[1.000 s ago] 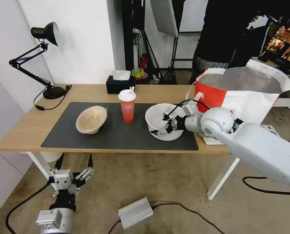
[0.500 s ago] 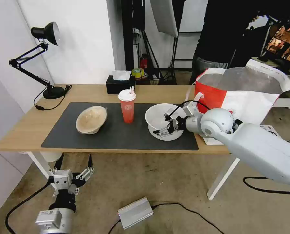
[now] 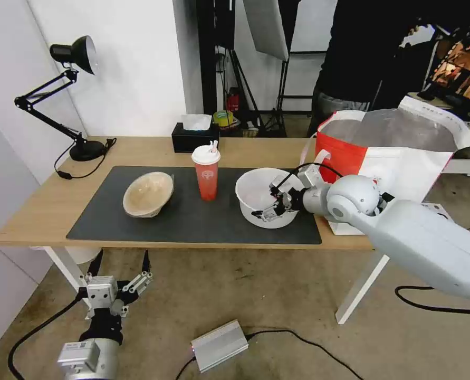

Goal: Pick up the trash from the table and place it into the takeout bag.

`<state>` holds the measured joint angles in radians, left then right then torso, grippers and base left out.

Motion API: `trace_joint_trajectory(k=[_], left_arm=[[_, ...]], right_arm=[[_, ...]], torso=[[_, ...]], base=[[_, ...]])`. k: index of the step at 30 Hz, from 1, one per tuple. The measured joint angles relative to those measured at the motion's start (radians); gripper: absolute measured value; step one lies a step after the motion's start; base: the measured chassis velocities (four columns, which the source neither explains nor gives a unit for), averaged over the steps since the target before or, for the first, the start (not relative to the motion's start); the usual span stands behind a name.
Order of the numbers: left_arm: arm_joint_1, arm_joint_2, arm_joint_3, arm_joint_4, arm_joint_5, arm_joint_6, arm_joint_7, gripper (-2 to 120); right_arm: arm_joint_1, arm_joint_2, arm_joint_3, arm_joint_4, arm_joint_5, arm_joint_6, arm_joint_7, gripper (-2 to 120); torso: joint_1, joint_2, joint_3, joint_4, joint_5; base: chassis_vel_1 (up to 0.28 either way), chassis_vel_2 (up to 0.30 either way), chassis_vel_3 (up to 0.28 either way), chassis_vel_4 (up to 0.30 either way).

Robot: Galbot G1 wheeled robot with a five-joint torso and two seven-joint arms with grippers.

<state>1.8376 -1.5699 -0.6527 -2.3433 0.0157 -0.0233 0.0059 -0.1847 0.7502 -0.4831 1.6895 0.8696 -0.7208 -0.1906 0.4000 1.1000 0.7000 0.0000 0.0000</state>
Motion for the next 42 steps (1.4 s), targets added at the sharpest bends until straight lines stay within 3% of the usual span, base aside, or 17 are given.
trace_joint_trajectory(k=[18,22,26,38,42], left_arm=[[-0.001,0.0,-0.001,0.004,-0.001,-0.003,-0.001,100],[0.0,-0.002,0.0,0.003,-0.001,-0.005,-0.001,100],[0.001,-0.002,-0.001,0.002,-0.001,-0.006,-0.001,100],[0.0,-0.004,0.0,0.003,-0.001,-0.008,-0.002,100],[-0.001,-0.005,0.001,0.004,-0.001,-0.008,-0.002,100]], right_arm=[[0.01,0.023,-0.022,0.004,-0.002,0.0,0.023,99],[0.011,0.038,-0.027,0.002,-0.001,0.0,0.036,86],[0.011,0.048,-0.032,-0.005,-0.001,0.0,0.041,82],[0.013,0.066,-0.049,-0.017,0.002,0.0,0.056,80],[0.012,0.073,-0.055,-0.018,0.005,0.0,0.065,72]], torso=[[0.0,0.0,0.0,0.0,0.0],[0.0,0.0,0.0,0.0,-0.0001],[0.0,0.0,0.0,0.0,-0.0001],[0.0,0.0,0.0,0.0,-0.0001],[0.0,0.0,0.0,0.0,-0.0001]], base=[[0.0,0.0,0.0,0.0],[0.0,0.0,0.0,0.0],[0.0,0.0,0.0,0.0],[0.0,0.0,0.0,0.0],[0.0,0.0,0.0,0.0]])
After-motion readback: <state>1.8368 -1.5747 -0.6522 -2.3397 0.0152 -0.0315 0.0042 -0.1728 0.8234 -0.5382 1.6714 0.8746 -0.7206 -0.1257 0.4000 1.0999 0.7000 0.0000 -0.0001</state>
